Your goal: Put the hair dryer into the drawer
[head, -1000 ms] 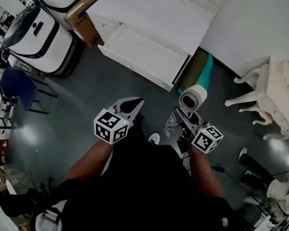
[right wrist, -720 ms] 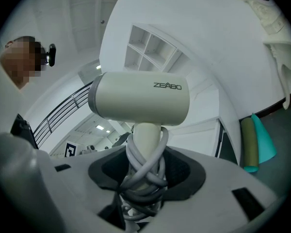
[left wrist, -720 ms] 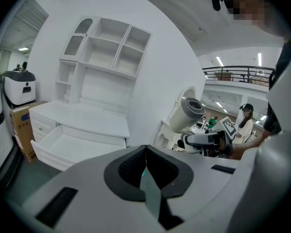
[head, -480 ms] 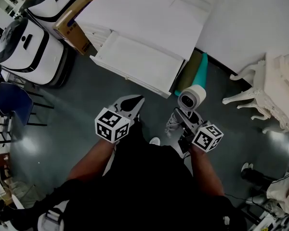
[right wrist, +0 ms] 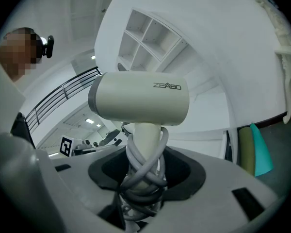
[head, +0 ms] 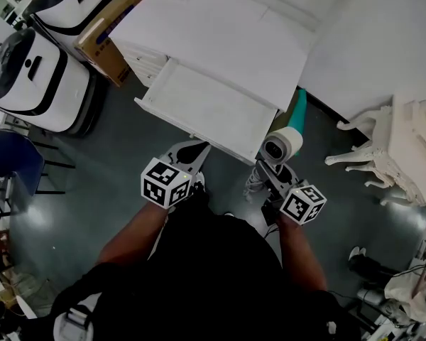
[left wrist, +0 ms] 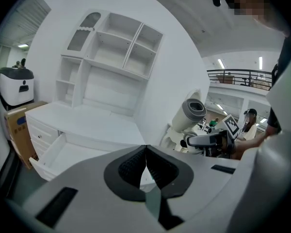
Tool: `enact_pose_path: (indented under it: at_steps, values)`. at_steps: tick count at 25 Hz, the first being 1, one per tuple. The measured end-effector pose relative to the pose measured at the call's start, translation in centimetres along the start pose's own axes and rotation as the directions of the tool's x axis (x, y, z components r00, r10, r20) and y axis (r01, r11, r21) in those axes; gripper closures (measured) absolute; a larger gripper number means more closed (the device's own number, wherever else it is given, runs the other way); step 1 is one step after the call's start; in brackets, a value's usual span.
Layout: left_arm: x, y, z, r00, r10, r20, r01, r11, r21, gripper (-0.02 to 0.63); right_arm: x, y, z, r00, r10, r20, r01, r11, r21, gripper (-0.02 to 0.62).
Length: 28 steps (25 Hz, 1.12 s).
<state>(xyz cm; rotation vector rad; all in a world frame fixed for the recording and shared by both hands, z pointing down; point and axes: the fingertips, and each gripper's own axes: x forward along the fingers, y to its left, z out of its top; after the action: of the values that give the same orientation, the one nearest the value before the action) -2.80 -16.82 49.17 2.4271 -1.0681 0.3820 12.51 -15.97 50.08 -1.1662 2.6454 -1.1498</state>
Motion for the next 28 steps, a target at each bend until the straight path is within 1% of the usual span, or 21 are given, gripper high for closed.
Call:
enact_pose_path:
  at_steps: [7,12,16,21,24,28]
  values:
    - [1.0,5.8,1.6,0.998,-0.057,-0.026,0.057,0.998,0.013,0.595,5.5,-0.8,2.1,0.996,-0.089,-0.005,0.089,0.995,-0.044,0.381]
    - [1.4,8.8,2.7,0.993,-0.115,-0.026,0.116,0.993,0.029,0.595,8.7,-2.1,2.4,0.984,-0.178,-0.032,0.174,0.980,-0.093,0.380]
    - [1.9,11.2,2.8,0.991,-0.128,-0.027,0.128,0.992,0.020,0.595,11.0,-4.1,1.8,0.965,-0.253,-0.072,0.241,0.960,-0.144,0.380]
    - [2.4,12.1,2.3,0.988,-0.145,-0.058,0.146,0.989,0.011,0.595,13.1,-7.0,0.7,0.933,-0.335,-0.130,0.308,0.931,-0.195,0.380]
    - [3.3,12.6,1.8,0.987,-0.141,-0.078,0.142,0.990,0.009,0.595,14.7,-9.0,0.0,0.918,-0.360,-0.168,0.323,0.923,-0.210,0.382]
    - [4.1,12.8,1.7,0.990,-0.114,-0.081,0.114,0.993,-0.005,0.595,17.3,-11.5,-1.3,0.893,-0.374,-0.248,0.307,0.913,-0.270,0.380]
